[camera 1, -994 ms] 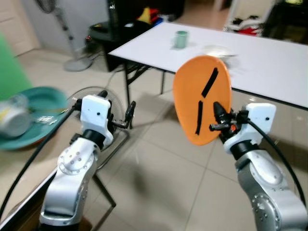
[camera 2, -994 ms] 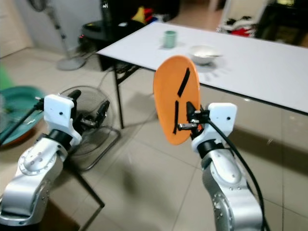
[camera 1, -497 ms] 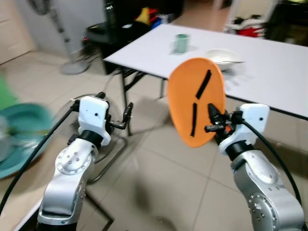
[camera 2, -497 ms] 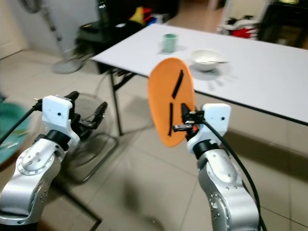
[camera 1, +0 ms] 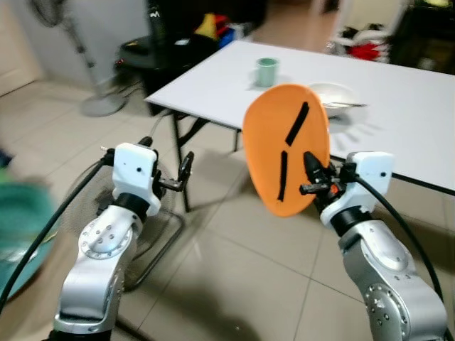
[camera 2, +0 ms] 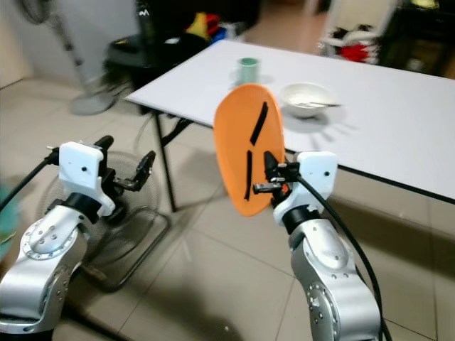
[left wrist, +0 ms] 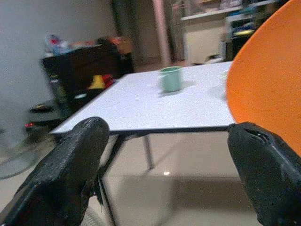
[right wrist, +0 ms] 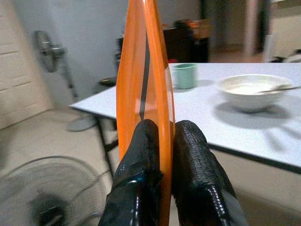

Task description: Setting the table

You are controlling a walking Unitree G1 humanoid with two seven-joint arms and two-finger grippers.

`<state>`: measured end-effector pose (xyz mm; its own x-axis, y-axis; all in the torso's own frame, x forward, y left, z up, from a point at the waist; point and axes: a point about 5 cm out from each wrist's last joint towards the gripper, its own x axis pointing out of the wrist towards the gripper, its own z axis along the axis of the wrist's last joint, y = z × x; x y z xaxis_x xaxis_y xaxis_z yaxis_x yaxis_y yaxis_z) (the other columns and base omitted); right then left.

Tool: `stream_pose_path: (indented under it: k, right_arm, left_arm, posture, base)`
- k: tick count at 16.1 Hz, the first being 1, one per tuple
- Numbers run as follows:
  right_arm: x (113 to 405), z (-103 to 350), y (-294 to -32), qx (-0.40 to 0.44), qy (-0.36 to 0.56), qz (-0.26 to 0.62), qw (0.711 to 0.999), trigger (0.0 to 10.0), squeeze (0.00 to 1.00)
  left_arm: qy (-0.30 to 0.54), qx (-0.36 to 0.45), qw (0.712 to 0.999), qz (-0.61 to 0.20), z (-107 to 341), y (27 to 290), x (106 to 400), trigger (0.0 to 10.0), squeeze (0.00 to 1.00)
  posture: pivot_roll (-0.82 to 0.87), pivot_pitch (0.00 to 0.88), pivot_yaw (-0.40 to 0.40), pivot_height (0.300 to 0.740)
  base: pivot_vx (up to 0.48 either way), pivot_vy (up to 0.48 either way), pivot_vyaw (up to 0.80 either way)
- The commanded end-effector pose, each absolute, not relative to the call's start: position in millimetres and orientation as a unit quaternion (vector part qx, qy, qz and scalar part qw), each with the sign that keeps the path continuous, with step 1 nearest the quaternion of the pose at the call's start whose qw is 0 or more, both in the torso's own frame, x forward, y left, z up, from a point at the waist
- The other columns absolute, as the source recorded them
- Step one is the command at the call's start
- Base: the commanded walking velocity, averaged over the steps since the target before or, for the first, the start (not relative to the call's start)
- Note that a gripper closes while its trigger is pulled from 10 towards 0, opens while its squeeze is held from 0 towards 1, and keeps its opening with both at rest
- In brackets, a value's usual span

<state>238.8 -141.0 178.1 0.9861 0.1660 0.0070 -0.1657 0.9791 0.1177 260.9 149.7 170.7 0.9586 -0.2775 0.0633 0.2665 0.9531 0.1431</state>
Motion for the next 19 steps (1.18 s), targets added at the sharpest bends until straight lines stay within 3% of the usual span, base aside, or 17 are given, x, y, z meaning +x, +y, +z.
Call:
stream_pose_path:
  k: [1,12,13,19]
  right_arm:
    - [239.0,187.2,-145.4,0.056,-0.022,0.073,0.996,10.0,0.00]
    - [239.1,187.3,-145.5,0.059,-0.022,0.073,0.995,10.0,0.00]
    - [240.7,182.9,-142.4,0.097,0.001,0.104,0.990,10.0,0.00]
    - [240.6,181.6,-140.8,0.118,0.015,0.121,0.986,10.0,0.00]
  left_arm:
    - [-0.045,0.070,0.986,-0.143,172.8,148.4,260.5,10.0,0.00]
    - [-0.044,0.069,0.986,-0.143,172.3,148.2,260.2,10.0,0.00]
    - [-0.038,0.070,0.989,-0.125,169.6,153.6,255.1,10.0,0.00]
    - [-0.034,0.071,0.989,-0.122,167.5,154.0,253.2,10.0,0.00]
  posture:
    - [0.07,0.000,0.050,0.740]
    - [0.06,0.000,0.050,0.740]
    - [0.10,0.000,0.005,0.740]
    - [0.10,0.000,0.011,0.740]
  base:
    - [0.424,0.000,0.00]
    - [0.424,0.000,0.00]
    - [0.412,0.000,0.00]
    - [0.406,0.000,0.00]
